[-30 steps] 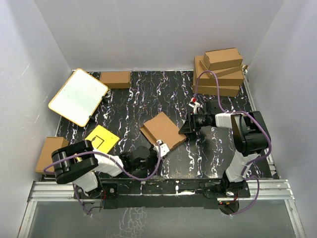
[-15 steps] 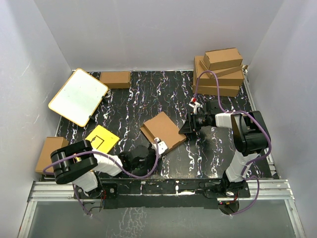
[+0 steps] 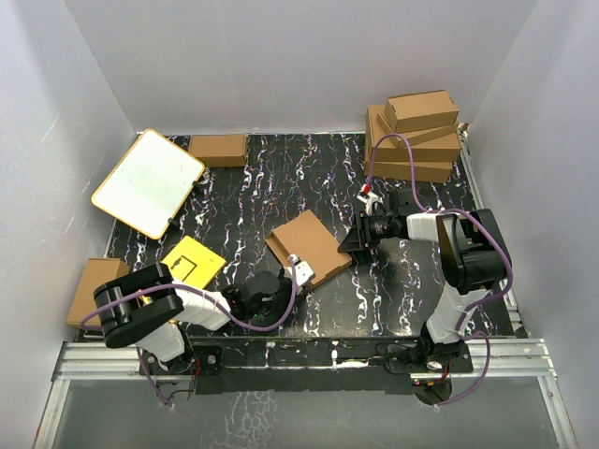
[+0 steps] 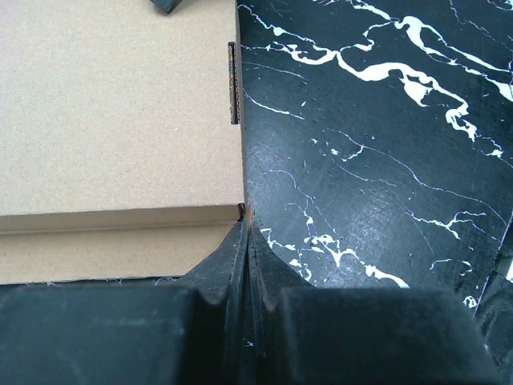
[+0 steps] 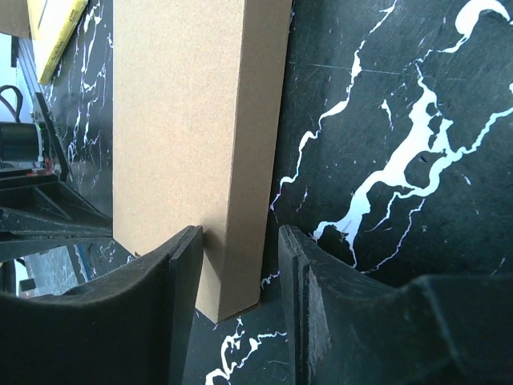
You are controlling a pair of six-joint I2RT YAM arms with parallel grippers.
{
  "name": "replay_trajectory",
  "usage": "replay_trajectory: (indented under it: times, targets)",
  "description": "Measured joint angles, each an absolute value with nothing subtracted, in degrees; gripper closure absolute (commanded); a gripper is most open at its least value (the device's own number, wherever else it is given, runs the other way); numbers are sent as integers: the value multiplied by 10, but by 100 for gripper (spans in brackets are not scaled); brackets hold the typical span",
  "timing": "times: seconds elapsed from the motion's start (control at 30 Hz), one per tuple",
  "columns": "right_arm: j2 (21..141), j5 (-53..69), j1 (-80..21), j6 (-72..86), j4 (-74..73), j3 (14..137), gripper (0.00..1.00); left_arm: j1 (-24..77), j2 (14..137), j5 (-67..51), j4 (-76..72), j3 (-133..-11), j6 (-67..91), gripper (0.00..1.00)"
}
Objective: Fold the paper box
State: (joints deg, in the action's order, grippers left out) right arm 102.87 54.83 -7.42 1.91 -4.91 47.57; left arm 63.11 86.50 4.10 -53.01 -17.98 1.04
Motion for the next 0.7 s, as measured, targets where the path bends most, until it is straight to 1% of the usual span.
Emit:
replay_trajectory:
  times: [0.7]
  targets:
    - [1032,545,-74,21,-58,482,54,618,864,23,-540,-171,28,100]
